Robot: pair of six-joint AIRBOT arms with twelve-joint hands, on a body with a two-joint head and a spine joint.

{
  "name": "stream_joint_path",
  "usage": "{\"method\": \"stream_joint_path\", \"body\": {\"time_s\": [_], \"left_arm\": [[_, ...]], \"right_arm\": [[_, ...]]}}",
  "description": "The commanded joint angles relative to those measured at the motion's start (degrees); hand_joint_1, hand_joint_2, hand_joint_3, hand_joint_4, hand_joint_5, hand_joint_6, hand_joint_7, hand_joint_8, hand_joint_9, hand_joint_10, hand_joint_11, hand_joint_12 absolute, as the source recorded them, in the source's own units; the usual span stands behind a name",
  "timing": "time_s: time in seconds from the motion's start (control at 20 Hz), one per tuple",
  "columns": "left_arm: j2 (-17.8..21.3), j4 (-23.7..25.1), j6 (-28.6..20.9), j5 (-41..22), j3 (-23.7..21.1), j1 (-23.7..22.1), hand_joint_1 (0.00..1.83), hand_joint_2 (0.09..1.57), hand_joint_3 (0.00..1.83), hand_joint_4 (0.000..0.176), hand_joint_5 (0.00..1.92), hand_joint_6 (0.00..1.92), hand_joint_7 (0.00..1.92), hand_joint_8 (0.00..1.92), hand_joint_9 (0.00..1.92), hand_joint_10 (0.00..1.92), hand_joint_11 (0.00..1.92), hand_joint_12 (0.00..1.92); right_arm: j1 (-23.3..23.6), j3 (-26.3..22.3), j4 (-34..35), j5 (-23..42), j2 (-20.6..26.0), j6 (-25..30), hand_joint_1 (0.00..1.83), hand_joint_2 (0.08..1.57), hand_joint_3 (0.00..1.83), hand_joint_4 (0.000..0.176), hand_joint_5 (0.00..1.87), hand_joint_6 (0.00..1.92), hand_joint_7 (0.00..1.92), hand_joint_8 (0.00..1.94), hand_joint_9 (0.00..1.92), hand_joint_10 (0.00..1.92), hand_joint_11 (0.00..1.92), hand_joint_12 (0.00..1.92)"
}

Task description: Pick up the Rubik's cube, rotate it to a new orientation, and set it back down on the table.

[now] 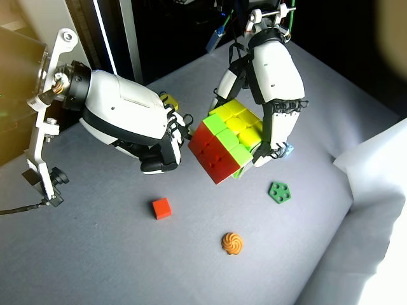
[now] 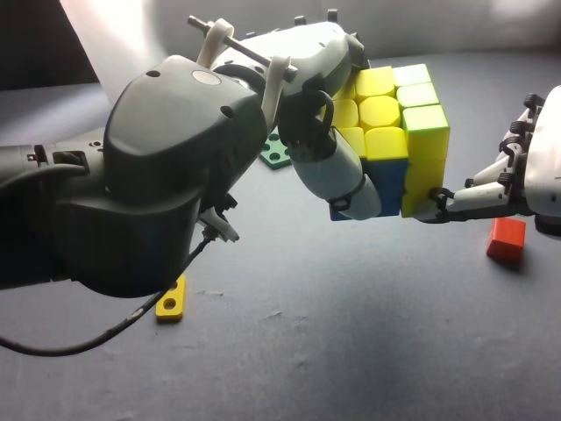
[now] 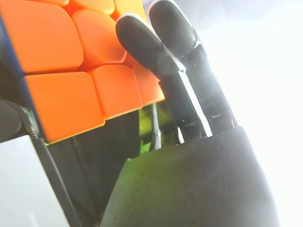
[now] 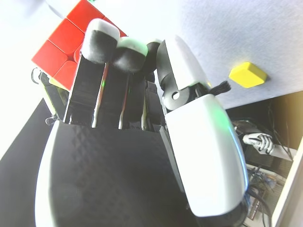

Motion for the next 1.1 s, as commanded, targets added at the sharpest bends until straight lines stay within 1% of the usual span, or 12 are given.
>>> {"method": "stream_joint_path", "body": {"time_s": [0.0,0.1,0.3,0.35,0.4,0.5,0.55,0.65,0.75,0.85,0.95,1.05], "left_arm": [[-0.04,4.10,-1.06,0.06,-0.23,-1.21,1.39,1.08,0.00,0.000,0.96,0.96,1.08,0.82,0.97,1.14,0.77,1.26],[-0.04,4.10,-1.06,0.06,-0.27,-1.23,1.39,1.07,0.00,0.000,0.98,0.90,1.09,0.78,1.00,1.14,0.82,1.26],[-0.03,4.00,-1.06,0.06,-0.33,-1.23,1.39,1.08,0.00,0.000,0.97,0.95,1.06,0.83,1.00,1.13,0.81,1.28],[-0.03,4.00,-1.06,0.06,-0.31,-1.26,1.38,1.09,0.00,0.000,1.00,0.83,1.01,0.95,0.95,1.22,0.78,1.33],[-0.03,4.00,-1.06,0.06,-0.31,-1.26,1.38,1.09,0.00,0.000,1.00,0.83,1.01,0.95,0.95,1.22,0.78,1.33],[-0.03,4.00,-1.06,0.06,-0.37,-1.26,1.39,1.07,0.00,0.000,0.99,0.91,1.09,0.80,1.00,1.10,0.83,1.22],[-0.03,4.00,-1.06,0.06,-0.39,-1.26,1.39,1.07,0.00,0.000,0.99,0.91,1.09,0.80,1.00,1.10,0.83,1.22],[-0.04,3.86,-0.95,0.05,-0.44,-1.29,1.38,1.08,0.00,0.000,0.96,0.94,1.06,0.84,0.97,1.17,0.80,1.25],[-0.04,3.85,-0.95,0.04,-0.45,-1.28,1.38,1.09,0.00,0.000,1.01,0.81,1.00,0.96,0.95,1.23,0.77,1.29],[-0.04,3.85,-0.93,-0.03,-0.45,-1.28,1.38,1.09,0.00,0.000,1.01,0.81,1.02,0.94,0.94,1.24,0.77,1.32],[-0.04,3.85,-0.93,-0.03,-0.46,-1.28,1.39,1.07,0.00,0.000,0.99,0.93,1.09,0.77,0.99,1.12,0.81,1.27],[-0.04,3.85,-0.93,-0.03,-0.46,-1.28,1.39,1.07,0.00,0.000,0.99,0.96,1.10,0.75,1.00,1.09,0.83,1.26]], "right_arm": [[0.42,0.34,1.26,-2.79,0.01,-0.43,1.29,1.30,0.00,0.000,0.23,0.00,0.63,1.62,0.88,1.92,0.83,1.92],[0.43,0.38,1.26,-3.15,-0.10,-0.44,1.29,1.31,0.00,0.000,0.22,0.00,0.62,1.64,0.87,1.92,0.84,1.92],[0.47,1.04,1.32,-3.57,-0.81,-0.45,1.30,1.29,0.00,0.000,0.27,0.01,0.66,1.58,0.89,1.92,0.84,1.92],[0.46,1.36,1.42,-3.87,-1.09,-0.44,1.29,1.30,0.00,0.000,0.24,0.00,0.64,1.61,0.88,1.92,0.85,1.92],[0.43,1.60,1.67,-3.97,-1.28,-0.44,1.29,1.30,0.00,0.000,0.24,0.00,0.64,1.61,0.88,1.92,0.85,1.92],[0.35,1.87,1.88,-4.07,-1.50,-0.44,1.30,1.29,0.00,0.000,0.24,0.00,0.66,1.57,0.86,1.92,0.83,1.92],[0.30,1.87,1.88,-4.07,-1.53,-0.44,1.30,1.29,0.00,0.000,0.24,0.00,0.66,1.57,0.86,1.92,0.83,1.92],[0.28,1.95,1.88,-4.23,-1.68,-0.45,1.30,1.28,0.00,0.000,0.27,0.01,0.67,1.57,0.86,1.92,0.83,1.92],[0.28,1.98,1.88,-4.24,-1.75,-0.45,1.30,1.28,0.00,0.000,0.26,0.00,0.67,1.57,0.86,1.92,0.82,1.92],[0.22,2.02,1.88,-4.51,-1.89,-0.45,1.30,1.28,0.00,0.000,0.27,0.00,0.67,1.57,0.88,1.92,0.81,1.92],[0.03,2.11,1.88,-4.74,-2.06,-0.45,1.30,1.28,0.00,0.000,0.24,0.00,0.67,1.57,0.88,1.92,0.83,1.92],[-0.12,2.31,1.88,-4.94,-2.39,-0.46,1.30,1.29,0.00,0.000,0.24,0.00,0.66,1.58,0.87,1.92,0.82,1.92]]}}
